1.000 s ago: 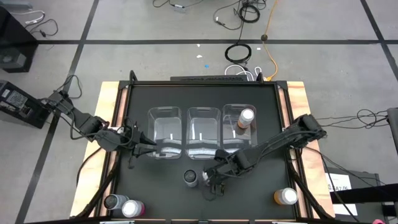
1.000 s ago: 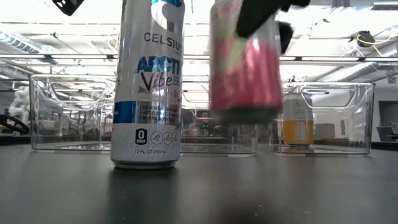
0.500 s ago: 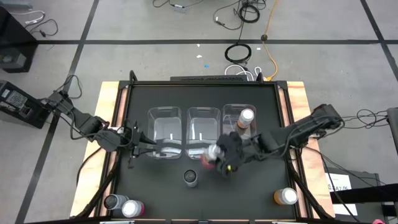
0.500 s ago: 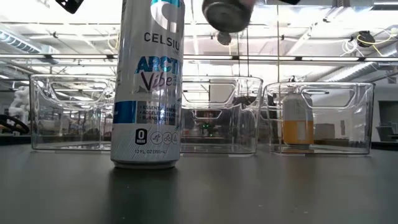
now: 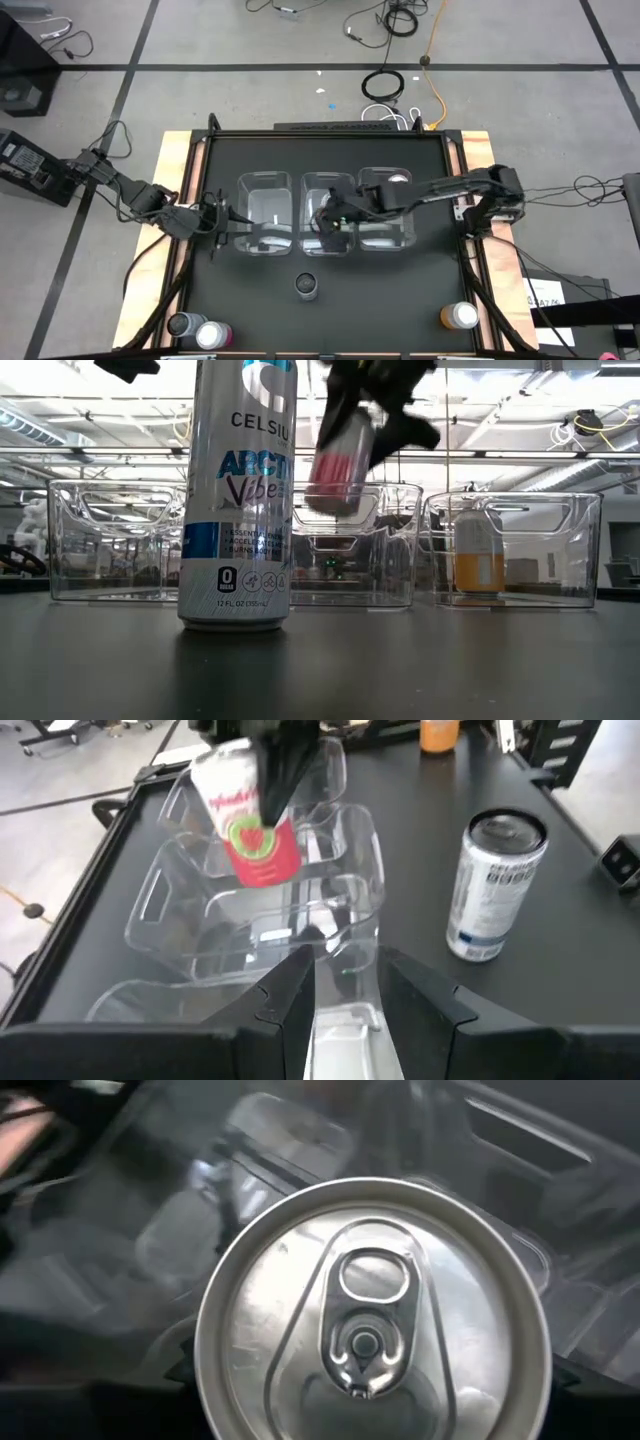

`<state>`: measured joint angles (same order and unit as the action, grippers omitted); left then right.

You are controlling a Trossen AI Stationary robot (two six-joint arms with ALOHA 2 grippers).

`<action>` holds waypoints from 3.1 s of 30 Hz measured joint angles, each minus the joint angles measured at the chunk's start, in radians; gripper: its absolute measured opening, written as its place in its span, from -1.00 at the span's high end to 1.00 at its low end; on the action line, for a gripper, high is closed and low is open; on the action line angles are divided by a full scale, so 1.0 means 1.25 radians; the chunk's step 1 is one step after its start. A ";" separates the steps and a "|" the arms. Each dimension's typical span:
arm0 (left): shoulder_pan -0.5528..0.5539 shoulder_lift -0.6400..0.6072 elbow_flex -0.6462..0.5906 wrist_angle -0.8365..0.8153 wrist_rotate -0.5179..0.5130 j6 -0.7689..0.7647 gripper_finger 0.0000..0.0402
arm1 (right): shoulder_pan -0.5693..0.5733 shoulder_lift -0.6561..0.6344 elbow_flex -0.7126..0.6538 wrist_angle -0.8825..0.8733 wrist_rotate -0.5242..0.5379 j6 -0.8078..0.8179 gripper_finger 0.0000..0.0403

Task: Sort soda cans
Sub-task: Put the right pink-white soda can into the middle transparent bin, then put the right white soda can into the left transparent bin

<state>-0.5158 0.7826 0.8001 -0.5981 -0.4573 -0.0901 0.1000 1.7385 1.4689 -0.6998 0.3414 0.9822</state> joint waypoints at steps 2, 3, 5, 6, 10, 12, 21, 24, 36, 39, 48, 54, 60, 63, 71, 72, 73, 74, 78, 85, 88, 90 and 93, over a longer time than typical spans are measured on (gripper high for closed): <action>0.005 -0.008 0.000 -0.015 0.000 0.000 0.40 | -0.023 0.025 0.000 0.000 -0.003 0.017 -0.37; 0.007 -0.015 0.000 -0.030 0.000 0.000 0.40 | -0.032 0.036 0.000 0.000 -0.004 0.022 -0.37; 0.011 -0.030 0.000 -0.060 0.000 0.000 0.40 | -0.050 0.050 0.000 0.000 -0.004 0.023 -0.37; 0.013 -0.040 0.000 -0.070 0.000 0.000 0.40 | -0.059 0.055 0.000 0.000 -0.004 0.024 -0.37; 0.020 -0.085 -0.007 -0.096 0.000 -0.001 0.40 | -0.092 0.073 0.000 0.002 -0.005 0.028 -0.37; 0.020 -0.114 -0.024 -0.102 0.000 -0.005 0.40 | -0.104 0.077 -0.001 0.016 -0.012 0.025 -0.37; 0.020 -0.242 -0.102 -0.098 0.003 -0.049 0.40 | -0.118 0.088 0.000 0.102 -0.046 0.003 -0.37; 0.020 -0.267 -0.115 -0.096 0.003 -0.049 0.40 | -0.119 0.090 0.000 0.094 -0.046 0.015 -0.37; 0.020 -0.283 -0.115 -0.094 0.003 -0.047 0.40 | -0.144 0.101 0.031 -0.092 0.014 0.057 -0.37; 0.020 -0.283 -0.115 -0.094 0.003 -0.047 0.40 | -0.153 0.125 0.030 -0.106 0.020 0.058 -0.37; 0.020 -0.283 -0.115 -0.094 0.003 -0.048 0.40 | -0.153 0.186 0.030 -0.105 0.056 0.058 -0.37; 0.020 -0.283 -0.115 -0.094 0.003 -0.048 0.40 | -0.154 0.194 0.031 -0.100 0.066 0.058 -0.46; 0.020 -0.283 -0.115 -0.094 0.003 -0.048 0.40 | -0.154 0.194 0.031 -0.086 0.040 0.030 -0.66; 0.020 -0.283 -0.115 -0.094 0.003 -0.048 0.40 | -0.154 0.190 0.031 -0.086 0.036 0.014 -0.71; 0.020 -0.283 -0.115 -0.093 0.003 -0.048 0.40 | -0.154 0.160 0.053 -0.100 0.041 -0.007 -0.74; 0.020 -0.283 -0.115 -0.092 0.003 -0.048 0.40 | -0.154 0.160 0.060 -0.109 0.041 -0.012 -0.74; 0.020 -0.283 -0.115 -0.093 0.003 -0.048 0.40 | -0.154 0.160 0.068 -0.118 0.041 -0.017 -0.74; 0.020 -0.283 -0.115 -0.093 0.003 -0.049 0.40 | -0.154 0.160 0.079 -0.132 0.041 -0.020 -0.74; 0.020 -0.283 -0.115 -0.093 0.003 -0.049 0.40 | -0.147 0.160 0.145 -0.231 0.057 -0.024 -0.75; 0.020 -0.283 -0.115 -0.093 0.003 -0.049 0.40 | -0.093 0.159 0.317 -0.447 0.148 -0.015 -0.75; 0.020 -0.283 -0.115 -0.093 0.003 -0.049 0.40 | -0.057 0.159 0.385 -0.545 0.151 0.043 -0.75; 0.020 -0.283 -0.115 -0.093 0.003 -0.049 0.40 | -0.025 0.158 0.418 -0.603 0.151 0.087 -0.75; 0.020 -0.283 -0.115 -0.093 0.003 -0.049 0.40 | 0.034 0.158 0.443 -0.674 0.145 0.146 -0.75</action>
<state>-0.4910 0.4286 0.6567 -0.7147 -0.4538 -0.1516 0.1429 1.9357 2.0231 -1.5427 0.5231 1.1649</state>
